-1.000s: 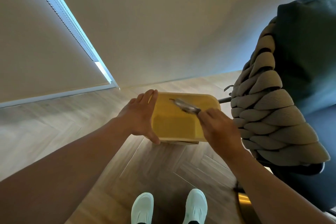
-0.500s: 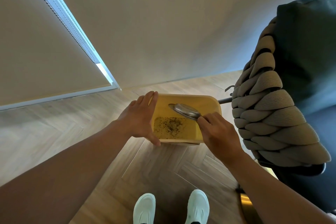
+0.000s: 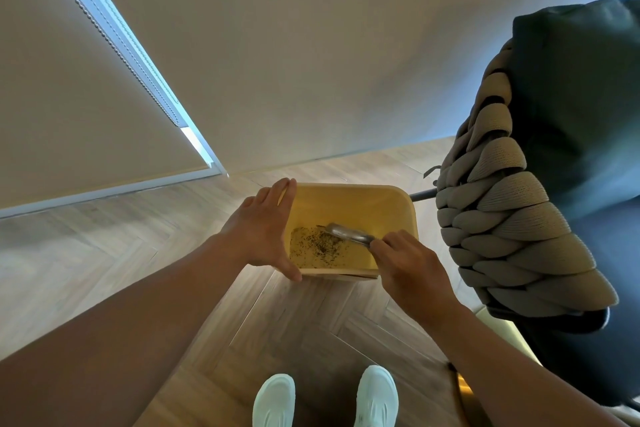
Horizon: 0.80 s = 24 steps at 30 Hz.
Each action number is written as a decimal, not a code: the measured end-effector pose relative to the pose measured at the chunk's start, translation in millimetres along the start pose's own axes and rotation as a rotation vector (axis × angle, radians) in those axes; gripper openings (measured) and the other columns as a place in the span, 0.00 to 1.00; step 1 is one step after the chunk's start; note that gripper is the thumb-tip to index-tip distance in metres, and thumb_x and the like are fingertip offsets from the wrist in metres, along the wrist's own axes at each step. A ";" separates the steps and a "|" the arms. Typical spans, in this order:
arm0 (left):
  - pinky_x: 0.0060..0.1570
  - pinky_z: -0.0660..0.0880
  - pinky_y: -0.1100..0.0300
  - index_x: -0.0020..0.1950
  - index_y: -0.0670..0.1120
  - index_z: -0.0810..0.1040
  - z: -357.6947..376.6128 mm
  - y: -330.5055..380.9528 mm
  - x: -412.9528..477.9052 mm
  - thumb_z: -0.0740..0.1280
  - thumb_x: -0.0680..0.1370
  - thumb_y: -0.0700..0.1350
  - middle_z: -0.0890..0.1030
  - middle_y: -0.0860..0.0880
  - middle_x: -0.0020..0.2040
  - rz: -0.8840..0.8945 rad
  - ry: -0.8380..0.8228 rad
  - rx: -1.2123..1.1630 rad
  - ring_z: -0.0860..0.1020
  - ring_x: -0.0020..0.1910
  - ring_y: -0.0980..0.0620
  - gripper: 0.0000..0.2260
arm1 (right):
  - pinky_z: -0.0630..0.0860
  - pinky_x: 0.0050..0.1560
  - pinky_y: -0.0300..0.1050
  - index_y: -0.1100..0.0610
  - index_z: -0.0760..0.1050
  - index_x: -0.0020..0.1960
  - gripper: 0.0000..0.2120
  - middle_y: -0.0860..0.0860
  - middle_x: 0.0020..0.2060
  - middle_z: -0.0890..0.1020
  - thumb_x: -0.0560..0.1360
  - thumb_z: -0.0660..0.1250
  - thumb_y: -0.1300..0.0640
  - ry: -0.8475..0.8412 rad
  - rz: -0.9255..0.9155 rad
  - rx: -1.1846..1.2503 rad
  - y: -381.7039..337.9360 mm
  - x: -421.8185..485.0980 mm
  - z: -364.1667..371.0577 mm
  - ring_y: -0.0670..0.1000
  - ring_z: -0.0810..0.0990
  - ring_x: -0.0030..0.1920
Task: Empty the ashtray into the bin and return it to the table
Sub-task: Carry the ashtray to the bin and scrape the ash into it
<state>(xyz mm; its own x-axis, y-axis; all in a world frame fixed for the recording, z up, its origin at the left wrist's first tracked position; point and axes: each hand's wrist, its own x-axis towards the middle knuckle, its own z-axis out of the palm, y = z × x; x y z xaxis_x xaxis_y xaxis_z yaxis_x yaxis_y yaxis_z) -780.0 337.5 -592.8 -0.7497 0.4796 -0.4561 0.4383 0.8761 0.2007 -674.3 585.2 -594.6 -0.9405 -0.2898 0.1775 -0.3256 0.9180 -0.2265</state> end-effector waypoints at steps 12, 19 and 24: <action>0.75 0.42 0.49 0.78 0.48 0.38 2.6 12.6 -5.1 0.70 0.56 0.76 0.38 0.47 0.80 0.060 0.087 -0.063 0.38 0.78 0.46 0.65 | 0.76 0.31 0.43 0.55 0.77 0.37 0.10 0.51 0.26 0.82 0.76 0.69 0.55 -0.058 0.870 0.789 11.1 18.4 -7.8 0.46 0.79 0.26; 0.72 0.63 0.48 0.76 0.54 0.54 -6.8 33.7 -5.9 0.72 0.57 0.74 0.64 0.53 0.75 0.152 0.237 -0.314 0.62 0.73 0.51 0.55 | 0.78 0.35 0.46 0.60 0.79 0.42 0.08 0.53 0.27 0.82 0.78 0.68 0.58 -0.127 0.980 1.075 9.3 25.4 -20.4 0.51 0.78 0.28; 0.68 0.68 0.52 0.75 0.54 0.58 -6.0 37.8 -7.1 0.71 0.55 0.76 0.69 0.57 0.70 0.130 0.303 -0.396 0.67 0.68 0.55 0.55 | 0.77 0.34 0.46 0.61 0.79 0.42 0.07 0.55 0.28 0.82 0.78 0.67 0.60 -0.154 0.950 1.166 7.7 31.0 -28.0 0.53 0.78 0.29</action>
<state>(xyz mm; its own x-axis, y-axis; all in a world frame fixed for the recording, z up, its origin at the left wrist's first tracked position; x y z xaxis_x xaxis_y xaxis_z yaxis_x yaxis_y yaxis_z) -761.1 367.5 -576.8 -0.8372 0.5272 -0.1456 0.3599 0.7315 0.5791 -703.3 590.9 -564.0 -0.8161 0.1774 -0.5499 0.5682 0.0736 -0.8196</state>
